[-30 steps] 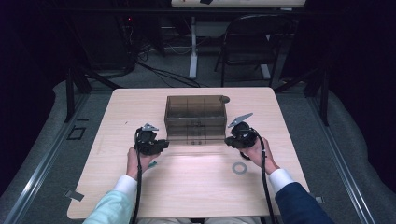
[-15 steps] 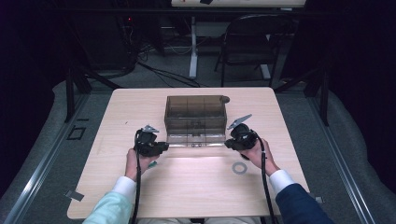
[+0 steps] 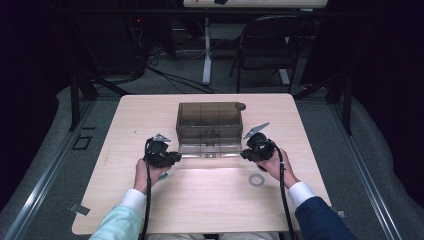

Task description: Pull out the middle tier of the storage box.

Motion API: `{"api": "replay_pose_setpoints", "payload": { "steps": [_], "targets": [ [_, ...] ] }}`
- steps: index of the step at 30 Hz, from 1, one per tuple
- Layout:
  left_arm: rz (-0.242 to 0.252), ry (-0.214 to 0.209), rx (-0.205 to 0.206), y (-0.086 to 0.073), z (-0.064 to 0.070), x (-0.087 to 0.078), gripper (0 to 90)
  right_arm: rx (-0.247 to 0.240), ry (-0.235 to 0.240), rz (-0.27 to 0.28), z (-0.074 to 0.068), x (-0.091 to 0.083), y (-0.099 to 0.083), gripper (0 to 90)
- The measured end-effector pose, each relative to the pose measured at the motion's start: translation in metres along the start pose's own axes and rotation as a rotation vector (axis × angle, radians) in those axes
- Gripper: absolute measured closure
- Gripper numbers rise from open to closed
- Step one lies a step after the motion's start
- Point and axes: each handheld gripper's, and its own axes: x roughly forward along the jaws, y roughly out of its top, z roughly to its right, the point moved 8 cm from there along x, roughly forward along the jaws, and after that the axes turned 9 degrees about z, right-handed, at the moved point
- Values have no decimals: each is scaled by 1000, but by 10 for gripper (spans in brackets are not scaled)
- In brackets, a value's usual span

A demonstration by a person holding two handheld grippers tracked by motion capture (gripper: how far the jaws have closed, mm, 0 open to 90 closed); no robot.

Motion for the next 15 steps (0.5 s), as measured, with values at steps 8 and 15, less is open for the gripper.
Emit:
{"api": "replay_pose_setpoints", "payload": {
  "steps": [8, 15],
  "targets": [
    [1, -7, -5, 1, 1, -1, 704, 6, -8, 11, 0, 0, 1, 786],
    [-32, 12, -21, -1, -2, -4, 467, 30, -15, 8, 5, -6, 0, 620]
  ]
}}
